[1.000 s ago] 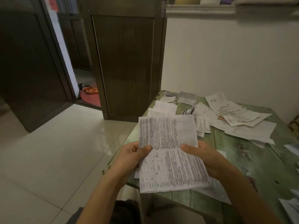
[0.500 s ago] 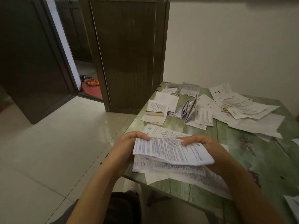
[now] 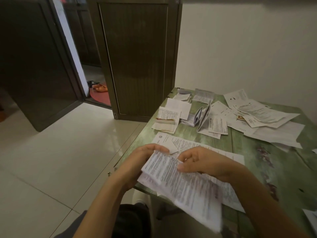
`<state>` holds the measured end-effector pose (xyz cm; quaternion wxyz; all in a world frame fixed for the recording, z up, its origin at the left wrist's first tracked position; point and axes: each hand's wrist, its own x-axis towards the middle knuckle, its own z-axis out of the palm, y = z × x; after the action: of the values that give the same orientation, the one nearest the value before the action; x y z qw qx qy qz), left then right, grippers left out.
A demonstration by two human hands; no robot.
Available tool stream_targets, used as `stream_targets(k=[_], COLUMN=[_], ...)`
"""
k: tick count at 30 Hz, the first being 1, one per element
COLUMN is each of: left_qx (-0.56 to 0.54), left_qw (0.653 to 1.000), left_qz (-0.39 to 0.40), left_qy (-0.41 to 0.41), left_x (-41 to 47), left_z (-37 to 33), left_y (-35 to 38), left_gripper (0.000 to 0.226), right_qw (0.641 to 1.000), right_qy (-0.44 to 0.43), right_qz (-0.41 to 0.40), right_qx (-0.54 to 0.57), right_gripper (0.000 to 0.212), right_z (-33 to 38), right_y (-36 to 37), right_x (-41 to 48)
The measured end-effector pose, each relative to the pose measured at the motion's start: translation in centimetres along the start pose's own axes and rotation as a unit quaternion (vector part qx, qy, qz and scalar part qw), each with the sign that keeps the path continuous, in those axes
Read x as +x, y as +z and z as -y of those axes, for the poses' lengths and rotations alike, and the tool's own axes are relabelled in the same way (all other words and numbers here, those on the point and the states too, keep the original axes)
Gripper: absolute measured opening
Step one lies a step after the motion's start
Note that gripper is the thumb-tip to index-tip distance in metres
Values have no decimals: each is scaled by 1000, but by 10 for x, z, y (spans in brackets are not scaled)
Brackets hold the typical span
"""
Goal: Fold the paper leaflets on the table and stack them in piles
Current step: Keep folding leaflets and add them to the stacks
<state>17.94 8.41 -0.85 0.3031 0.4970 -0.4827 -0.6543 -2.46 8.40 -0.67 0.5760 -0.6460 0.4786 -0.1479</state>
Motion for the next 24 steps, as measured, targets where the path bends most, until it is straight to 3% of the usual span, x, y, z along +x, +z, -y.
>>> stream_targets(k=[2, 5, 8, 12, 17, 19, 21, 24], left_qx=[-36, 22, 101, 109, -60, -82, 1, 55], left_qw=[999, 999, 993, 991, 981, 984, 993, 990], left_qz=[-30, -14, -16, -29, -149, -124, -74, -76], left_qy=[13, 30, 59, 77, 107, 103, 93, 106], left_x=[0, -4, -3, -2, -1, -3, -4, -3], left_z=[3, 7, 8, 9, 4, 4, 7, 13], left_y=[-1, -4, -4, -13, -18, -9, 5, 22], left_gripper=[25, 42, 36, 23, 19, 30, 41, 17], right_qw=[999, 998, 998, 993, 949, 934, 924, 916], right_qy=[-6, -15, -19, -37, -96, -120, -136, -130], right_qz=[-32, -55, -59, -88, -208, -235, -256, -255], right_qx=[15, 27, 30, 75, 215, 240, 250, 279], right_gripper=[7, 9, 8, 9, 15, 17, 17, 15], right_z=[2, 2, 1, -9, -20, -20, -19, -16], right_y=[-1, -5, -5, -3, 6, 11, 15, 18], right_x=[0, 2, 4, 7, 12, 14, 16, 17])
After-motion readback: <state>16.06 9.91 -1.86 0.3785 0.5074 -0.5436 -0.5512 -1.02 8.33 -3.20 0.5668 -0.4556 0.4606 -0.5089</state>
